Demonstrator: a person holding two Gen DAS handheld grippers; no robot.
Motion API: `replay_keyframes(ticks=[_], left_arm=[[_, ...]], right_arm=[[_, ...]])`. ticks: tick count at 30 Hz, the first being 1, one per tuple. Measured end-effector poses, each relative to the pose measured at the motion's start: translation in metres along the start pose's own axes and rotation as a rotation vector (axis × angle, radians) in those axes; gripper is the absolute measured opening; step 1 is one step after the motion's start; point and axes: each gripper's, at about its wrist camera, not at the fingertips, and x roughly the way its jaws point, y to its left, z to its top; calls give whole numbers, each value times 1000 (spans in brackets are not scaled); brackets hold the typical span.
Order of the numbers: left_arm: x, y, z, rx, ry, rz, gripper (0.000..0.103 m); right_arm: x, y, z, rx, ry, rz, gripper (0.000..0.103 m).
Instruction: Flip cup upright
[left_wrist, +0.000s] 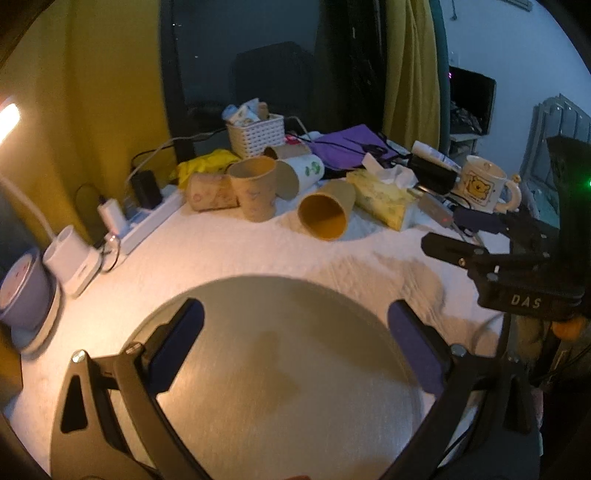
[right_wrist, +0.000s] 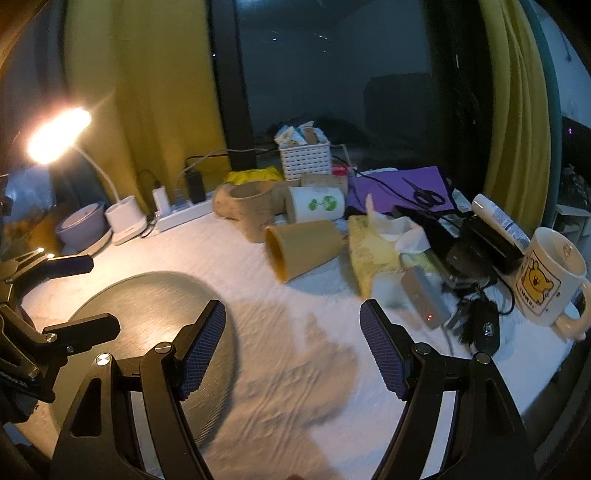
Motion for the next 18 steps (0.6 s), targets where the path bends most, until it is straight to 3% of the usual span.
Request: replay_keyframes(ticks=[18], left_arm=[[122, -36, 88, 158, 34, -48, 100]], right_arm=[[68, -78, 41, 54, 34, -30, 78]])
